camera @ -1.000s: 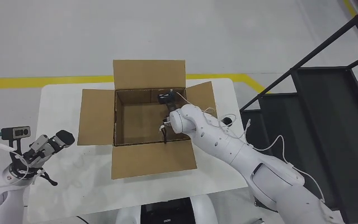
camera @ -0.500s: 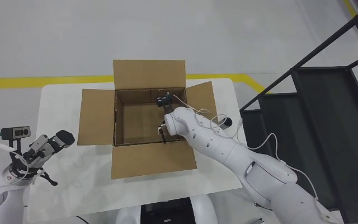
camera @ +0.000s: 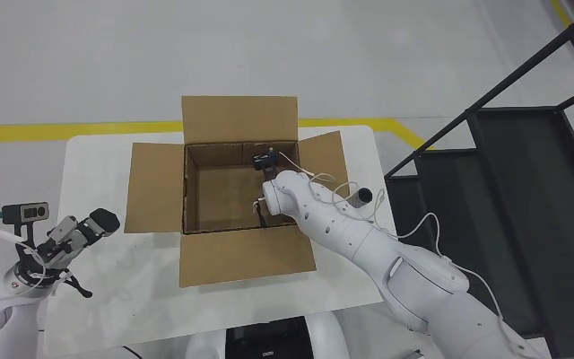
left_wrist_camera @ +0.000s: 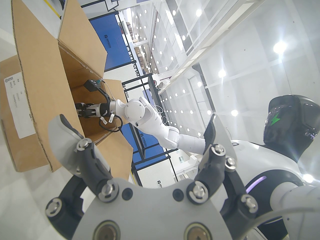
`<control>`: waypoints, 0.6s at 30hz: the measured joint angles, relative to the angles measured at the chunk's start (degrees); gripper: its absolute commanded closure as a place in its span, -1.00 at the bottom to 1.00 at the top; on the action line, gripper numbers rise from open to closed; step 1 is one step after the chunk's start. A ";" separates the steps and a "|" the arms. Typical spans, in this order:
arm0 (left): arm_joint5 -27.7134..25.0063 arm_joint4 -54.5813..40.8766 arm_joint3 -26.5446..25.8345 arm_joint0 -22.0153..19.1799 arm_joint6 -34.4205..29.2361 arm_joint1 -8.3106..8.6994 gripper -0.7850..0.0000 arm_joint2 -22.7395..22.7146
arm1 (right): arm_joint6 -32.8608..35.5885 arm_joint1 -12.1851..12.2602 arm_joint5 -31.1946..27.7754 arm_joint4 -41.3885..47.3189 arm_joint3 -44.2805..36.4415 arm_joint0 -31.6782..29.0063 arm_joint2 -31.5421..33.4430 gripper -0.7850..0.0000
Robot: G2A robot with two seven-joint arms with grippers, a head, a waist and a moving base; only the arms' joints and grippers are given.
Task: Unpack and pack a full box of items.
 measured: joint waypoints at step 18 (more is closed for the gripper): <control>0.00 0.00 0.00 0.00 0.00 0.00 -1.00 0.00 | -1.21 -2.21 -1.63 1.11 3.48 0.20 2.41 1.00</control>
